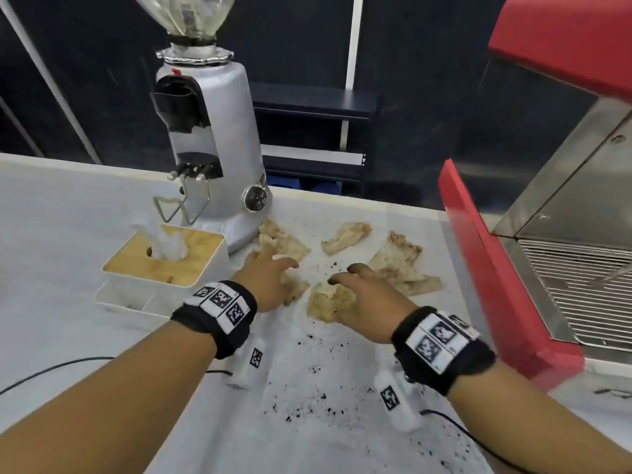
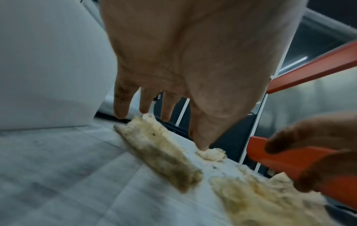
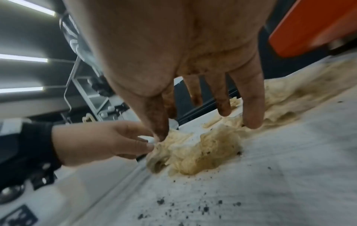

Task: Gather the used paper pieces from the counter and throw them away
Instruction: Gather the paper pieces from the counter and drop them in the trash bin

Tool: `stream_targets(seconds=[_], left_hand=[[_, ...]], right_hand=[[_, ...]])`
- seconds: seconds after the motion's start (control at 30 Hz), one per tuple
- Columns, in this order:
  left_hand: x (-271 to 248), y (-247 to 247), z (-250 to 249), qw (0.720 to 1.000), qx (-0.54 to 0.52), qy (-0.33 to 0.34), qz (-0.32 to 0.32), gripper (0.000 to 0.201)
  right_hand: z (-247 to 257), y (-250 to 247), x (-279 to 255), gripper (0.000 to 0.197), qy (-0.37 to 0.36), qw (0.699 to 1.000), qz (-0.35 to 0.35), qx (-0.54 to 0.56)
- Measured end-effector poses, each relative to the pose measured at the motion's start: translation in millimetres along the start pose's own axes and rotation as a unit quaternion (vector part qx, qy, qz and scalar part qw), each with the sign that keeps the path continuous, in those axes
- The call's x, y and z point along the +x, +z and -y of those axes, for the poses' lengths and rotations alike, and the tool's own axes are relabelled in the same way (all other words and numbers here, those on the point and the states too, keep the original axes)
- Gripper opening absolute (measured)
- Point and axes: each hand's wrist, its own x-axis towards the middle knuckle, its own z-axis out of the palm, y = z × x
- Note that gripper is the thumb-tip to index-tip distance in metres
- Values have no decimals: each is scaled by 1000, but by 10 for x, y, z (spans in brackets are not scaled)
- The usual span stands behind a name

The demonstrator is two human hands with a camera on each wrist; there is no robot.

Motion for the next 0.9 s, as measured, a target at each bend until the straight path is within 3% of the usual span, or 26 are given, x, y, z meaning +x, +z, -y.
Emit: stream_targets(seconds=[0.13, 0.2, 0.33, 0.47, 0.6, 0.67, 0.77, 0.9], left_hand=[[94, 26, 97, 996, 58, -25, 68, 54], [129, 62, 136, 996, 63, -18, 57, 49], [144, 76, 163, 1000, 28, 13, 4, 39], [190, 20, 148, 992, -75, 53, -85, 39], [370, -113, 79, 965, -157, 78, -195, 42], [524, -169, 53, 961, -171, 71, -206, 40], [731, -228, -19, 981, -116, 3, -157, 40], [913, -193, -86, 995, 48, -78, -25, 62]], right_hand=[[133, 83, 355, 64, 10, 991, 62, -122], [127, 166, 476, 62, 10, 986, 80, -145], [145, 236, 546, 45, -2, 985, 84, -152], [98, 175, 565, 40, 2, 994, 77, -79], [45, 42, 418, 39, -12, 1000, 21, 16], [17, -16, 314, 37, -25, 998, -13, 55], [-79, -84, 187, 33, -5, 994, -48, 97], [-257, -208, 76, 23, 65, 983, -103, 140]])
